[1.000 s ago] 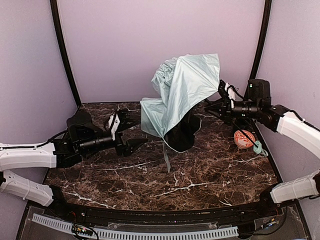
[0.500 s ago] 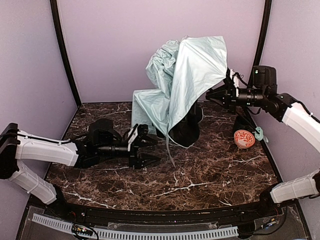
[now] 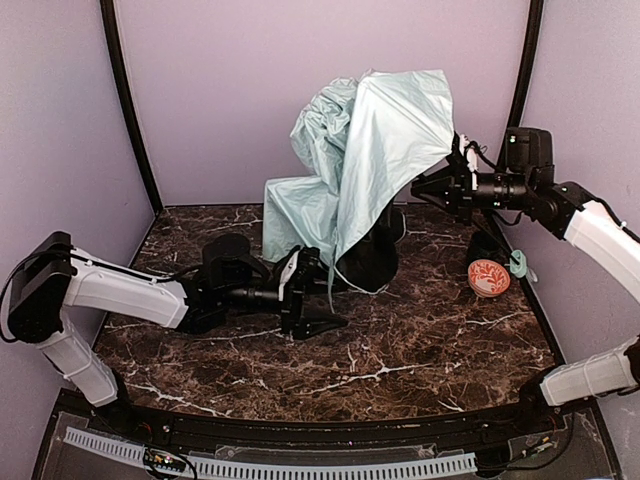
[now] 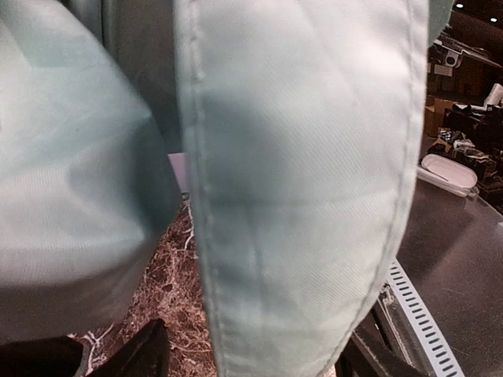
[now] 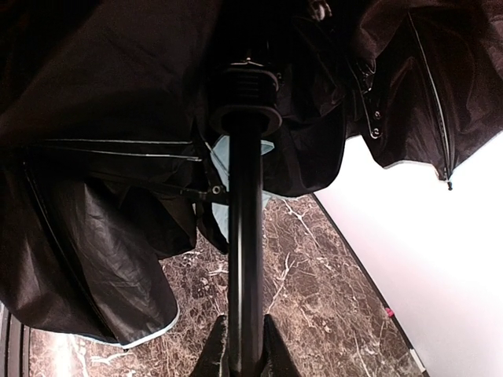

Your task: Put away the umbrella

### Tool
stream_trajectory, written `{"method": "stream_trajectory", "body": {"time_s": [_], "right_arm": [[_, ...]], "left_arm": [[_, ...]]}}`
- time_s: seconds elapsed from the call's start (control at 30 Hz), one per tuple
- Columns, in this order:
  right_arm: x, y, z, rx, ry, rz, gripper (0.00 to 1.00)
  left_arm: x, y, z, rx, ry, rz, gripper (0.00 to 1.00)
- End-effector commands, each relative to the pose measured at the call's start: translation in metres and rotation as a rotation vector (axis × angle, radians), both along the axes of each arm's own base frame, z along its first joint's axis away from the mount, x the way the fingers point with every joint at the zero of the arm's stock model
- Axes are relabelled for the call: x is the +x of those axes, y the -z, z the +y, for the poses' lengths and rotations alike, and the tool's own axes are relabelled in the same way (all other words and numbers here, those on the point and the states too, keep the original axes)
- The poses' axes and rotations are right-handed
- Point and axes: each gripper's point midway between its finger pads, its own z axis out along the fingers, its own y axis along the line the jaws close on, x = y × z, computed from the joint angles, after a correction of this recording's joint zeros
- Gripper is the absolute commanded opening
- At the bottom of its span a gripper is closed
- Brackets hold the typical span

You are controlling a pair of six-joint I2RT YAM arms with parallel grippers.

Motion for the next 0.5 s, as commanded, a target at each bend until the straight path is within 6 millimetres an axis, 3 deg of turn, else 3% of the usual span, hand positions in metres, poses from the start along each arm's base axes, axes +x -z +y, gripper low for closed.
{"method": "stream_trajectory", "body": {"time_s": [0.0, 0.2, 0.23, 0.47], "right_arm": [[-0.002, -0.038, 0.001, 0.052, -0.013, -0.113, 0.0], [-0.002, -0.037, 0.0, 0.044, -0.003, -0.116, 0.0], [-0.001, -0.037, 0.0, 0.041, 0.001, -0.117, 0.0], [0.013, -0.042, -0.007, 0.014, 0.091, -0.1, 0.0]], "left_arm": [[-0.008, -0.019, -0.004, -0.064, 0.058, -0.027, 0.65], [-0.011, -0.011, 0.01, -0.039, 0.014, -0.058, 0.05], [-0.01, -0.008, 0.014, -0.027, -0.009, -0.063, 0.0], [-0.001, 0.017, 0.043, 0.126, -0.156, -0.113, 0.0]]}}
